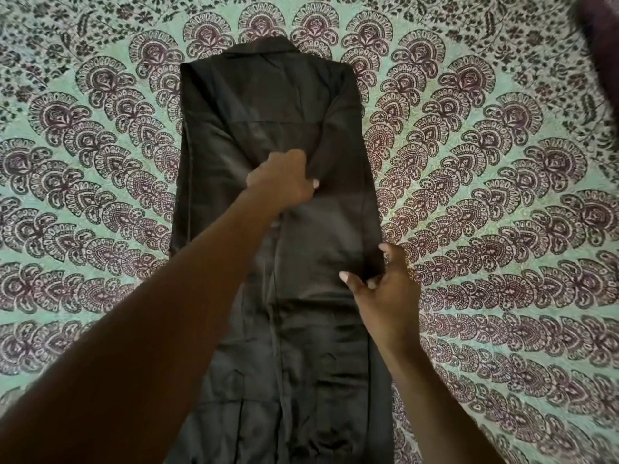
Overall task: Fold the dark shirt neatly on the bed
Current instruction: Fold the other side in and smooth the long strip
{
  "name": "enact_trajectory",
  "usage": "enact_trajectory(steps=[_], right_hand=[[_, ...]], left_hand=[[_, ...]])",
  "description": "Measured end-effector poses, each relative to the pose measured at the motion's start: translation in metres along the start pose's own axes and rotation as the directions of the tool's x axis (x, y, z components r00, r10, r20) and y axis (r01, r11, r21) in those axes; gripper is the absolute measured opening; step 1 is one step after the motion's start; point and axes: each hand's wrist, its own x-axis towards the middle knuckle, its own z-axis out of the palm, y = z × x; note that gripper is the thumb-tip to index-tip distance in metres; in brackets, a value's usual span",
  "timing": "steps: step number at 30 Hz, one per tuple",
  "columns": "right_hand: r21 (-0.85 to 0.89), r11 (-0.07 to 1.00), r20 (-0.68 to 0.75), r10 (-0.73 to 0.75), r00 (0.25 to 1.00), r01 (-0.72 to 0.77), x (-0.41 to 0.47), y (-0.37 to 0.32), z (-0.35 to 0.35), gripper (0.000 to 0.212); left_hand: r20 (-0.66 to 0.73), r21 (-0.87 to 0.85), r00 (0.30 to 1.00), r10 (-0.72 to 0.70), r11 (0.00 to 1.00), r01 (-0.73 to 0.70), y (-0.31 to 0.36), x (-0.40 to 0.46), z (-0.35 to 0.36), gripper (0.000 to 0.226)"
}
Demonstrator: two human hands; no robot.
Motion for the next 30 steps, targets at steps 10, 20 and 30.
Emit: enact_trajectory(steps=[10,20,30], right_hand=[[0.184,0.983,0.048,-0.009,0.999,0.0,-0.013,0.024,-0.02,0.069],[0.252,0.968,0.12,-0.023,0.993,-0.008,-0.018,0.043,-0.016,0.062],[0.192,0.98,0.182,-0.084,0.98,0.049,-0.021,0.037,-0.022,0.062]], left_hand=[[-0.031,-0.18,1.0,0.005,0.984,-0.011,-0.011,-0.029,0.0,0.051],[0.232,-0.434,0.954,-0.19,0.858,0.276,-0.026,-0.058,0.006,0.033],[0.098,-0.84,0.905,-0.414,0.453,0.299,-0.046,-0.083,0.036,0.032]])
